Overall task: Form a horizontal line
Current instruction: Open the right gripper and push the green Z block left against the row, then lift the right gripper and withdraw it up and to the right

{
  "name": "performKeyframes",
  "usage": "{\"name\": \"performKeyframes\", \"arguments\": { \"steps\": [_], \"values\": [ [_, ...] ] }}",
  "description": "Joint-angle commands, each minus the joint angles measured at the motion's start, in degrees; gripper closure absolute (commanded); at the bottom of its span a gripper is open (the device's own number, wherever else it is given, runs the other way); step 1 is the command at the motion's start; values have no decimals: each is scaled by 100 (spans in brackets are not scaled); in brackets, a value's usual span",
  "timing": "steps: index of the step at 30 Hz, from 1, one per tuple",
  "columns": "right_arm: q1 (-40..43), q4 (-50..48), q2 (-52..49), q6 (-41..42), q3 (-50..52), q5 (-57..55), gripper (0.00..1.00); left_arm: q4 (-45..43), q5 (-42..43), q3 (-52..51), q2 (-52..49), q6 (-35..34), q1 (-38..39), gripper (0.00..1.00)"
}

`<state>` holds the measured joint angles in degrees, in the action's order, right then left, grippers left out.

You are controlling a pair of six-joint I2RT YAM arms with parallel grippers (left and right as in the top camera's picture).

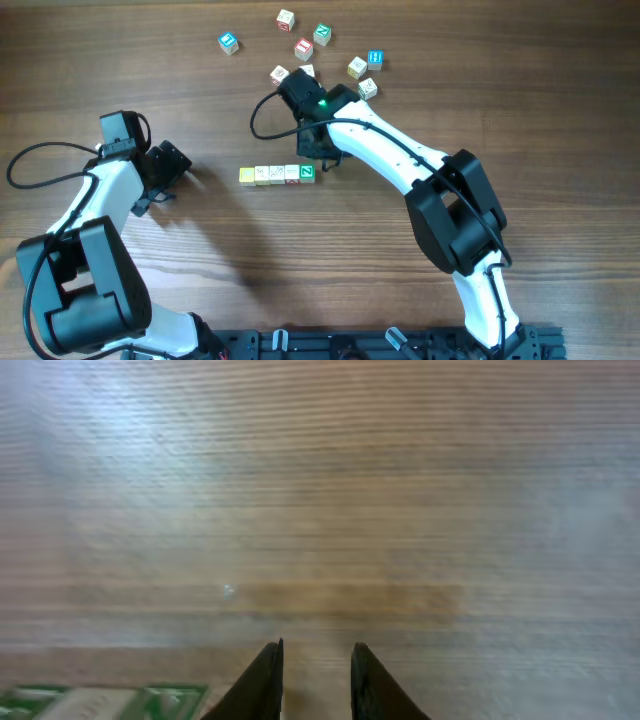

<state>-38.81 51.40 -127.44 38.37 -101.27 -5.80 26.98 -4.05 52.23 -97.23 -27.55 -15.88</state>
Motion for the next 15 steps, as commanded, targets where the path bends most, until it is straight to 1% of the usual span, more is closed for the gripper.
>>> {"name": "performKeyframes", "arguments": {
  "steps": [1,6,9,10,11,12,13,14,15],
  "values": [
    [24,-212,-59,63,48,44,76,4,-52,-26,-35,-11,-11,0],
    [24,-398,-59,63,48,20,75,4,-52,-26,-35,-11,-11,0],
    [57,-378,-59,76,48,-876,76,4,-52,-26,-35,-13,-11,0],
    [153,-409,-59,85,48,-1093,72,4,-52,-26,-35,-11,-11,0],
    [293,-404,-59,87,48,-1080,64,4,-52,-26,-35,-11,-11,0],
    [439,-334,-59,83,48,-1001,60,2,-52,-26,-35,-11,-11,0],
    [599,-227,-59,83,48,-909,55,4,-52,-26,-35,-11,-11,0],
    [850,13,-59,79,48,-776,52,4,-52,-26,-35,-11,-11,0],
    [1086,240,-59,79,48,-688,46,4,-52,-26,-35,-11,-11,0]
  ]
}}
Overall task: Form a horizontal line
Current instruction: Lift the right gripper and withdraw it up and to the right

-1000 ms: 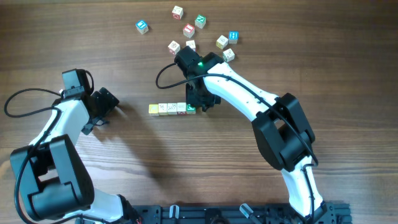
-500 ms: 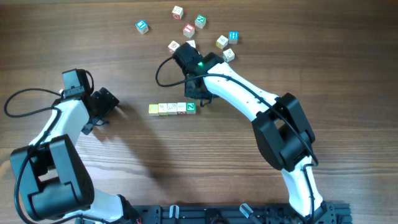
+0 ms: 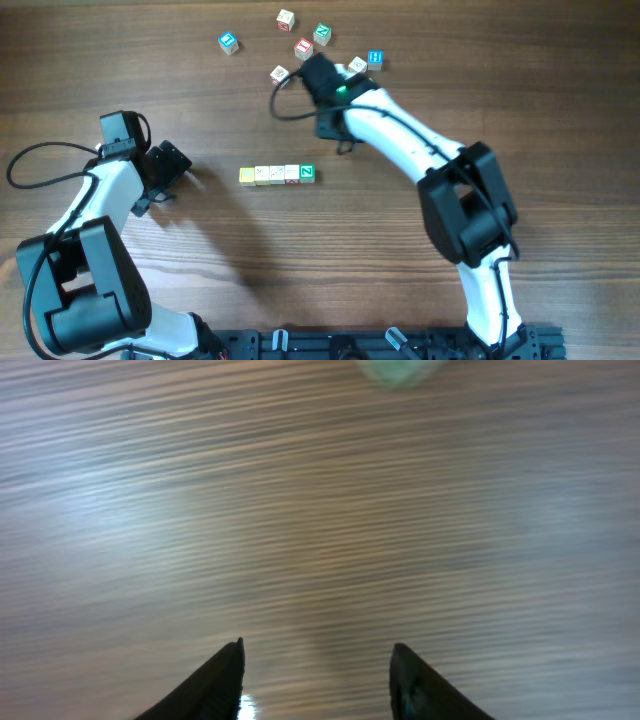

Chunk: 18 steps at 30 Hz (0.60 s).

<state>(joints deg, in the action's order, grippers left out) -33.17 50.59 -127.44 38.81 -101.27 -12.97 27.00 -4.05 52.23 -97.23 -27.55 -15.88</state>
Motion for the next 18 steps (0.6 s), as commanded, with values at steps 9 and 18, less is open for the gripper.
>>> {"name": "performKeyframes", "arguments": {
  "steps": [9,18],
  "values": [
    [2197,855,-59,-1259,48,-7,0,2,-52,-26,-35,-11,-11,0],
    [2452,-1891,-59,-1331,48,-7,0,0,-52,-26,-35,-11,-11,0]
  ]
}}
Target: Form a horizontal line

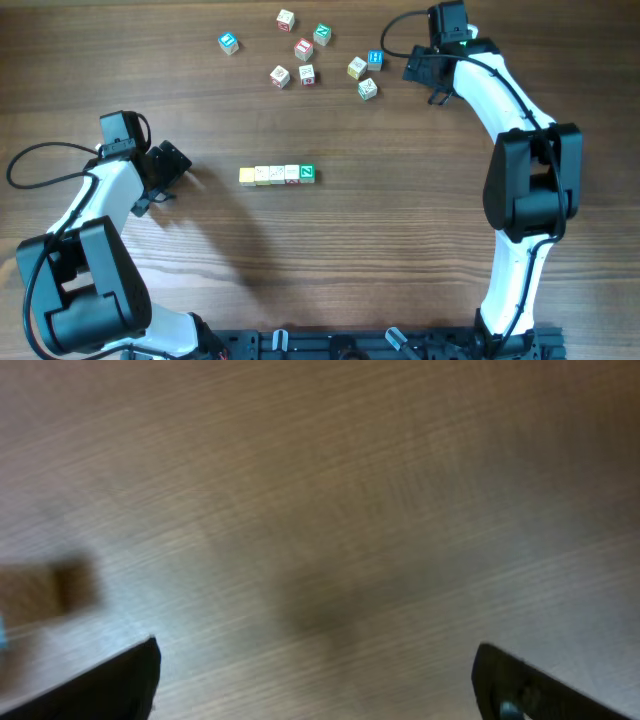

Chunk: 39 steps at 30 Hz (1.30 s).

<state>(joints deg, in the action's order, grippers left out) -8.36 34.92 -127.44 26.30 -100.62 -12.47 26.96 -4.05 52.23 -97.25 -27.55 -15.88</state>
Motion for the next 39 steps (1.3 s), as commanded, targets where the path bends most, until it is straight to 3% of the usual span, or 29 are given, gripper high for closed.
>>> {"name": "performKeyframes", "arguments": {
  "steps": [1,25,39],
  "values": [
    [-28,-505,-59,-79,-17,-57,0,4,-52,-26,-33,-11,-11,0],
    [-28,-691,-59,-79,-17,-57,0,7,-52,-26,11,-11,0,0],
    [-28,-691,-59,-81,-17,-57,0,7,-52,-50,2756,-11,0,0]
  ]
}}
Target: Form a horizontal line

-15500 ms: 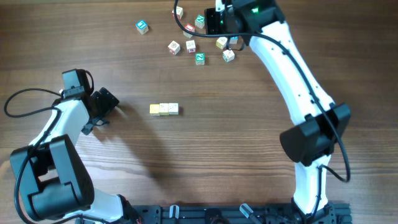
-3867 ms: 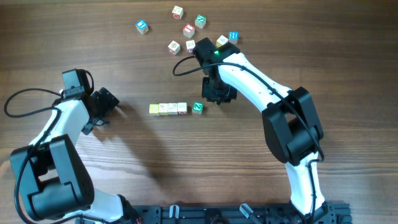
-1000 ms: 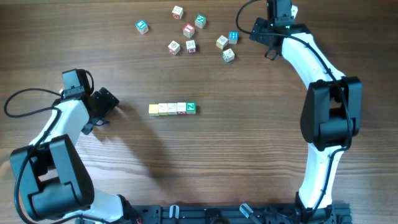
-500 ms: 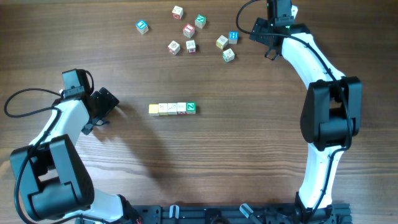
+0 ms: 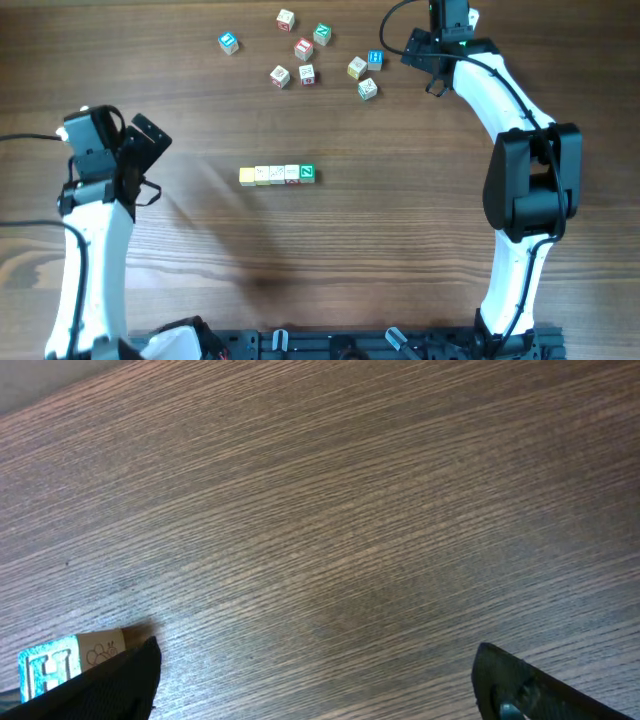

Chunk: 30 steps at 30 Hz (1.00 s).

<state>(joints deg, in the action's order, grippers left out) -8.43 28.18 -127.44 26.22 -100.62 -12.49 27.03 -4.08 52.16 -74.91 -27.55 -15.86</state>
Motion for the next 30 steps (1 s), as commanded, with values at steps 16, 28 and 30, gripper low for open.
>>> {"name": "performKeyframes", "arguments": {
  "steps": [16,28,30],
  "values": [
    [-22,-17,-59,-72,-17,-55,0,658,-52,-433,1941,-11,-2,0],
    [-22,-33,-59,-72,-17,-55,0,-1401,-50,-3471,5672,-11,741,0],
    [-22,-33,-59,-72,-17,-55,1,-1537,-50,-3471,5720,-11,815,0]
  ]
}}
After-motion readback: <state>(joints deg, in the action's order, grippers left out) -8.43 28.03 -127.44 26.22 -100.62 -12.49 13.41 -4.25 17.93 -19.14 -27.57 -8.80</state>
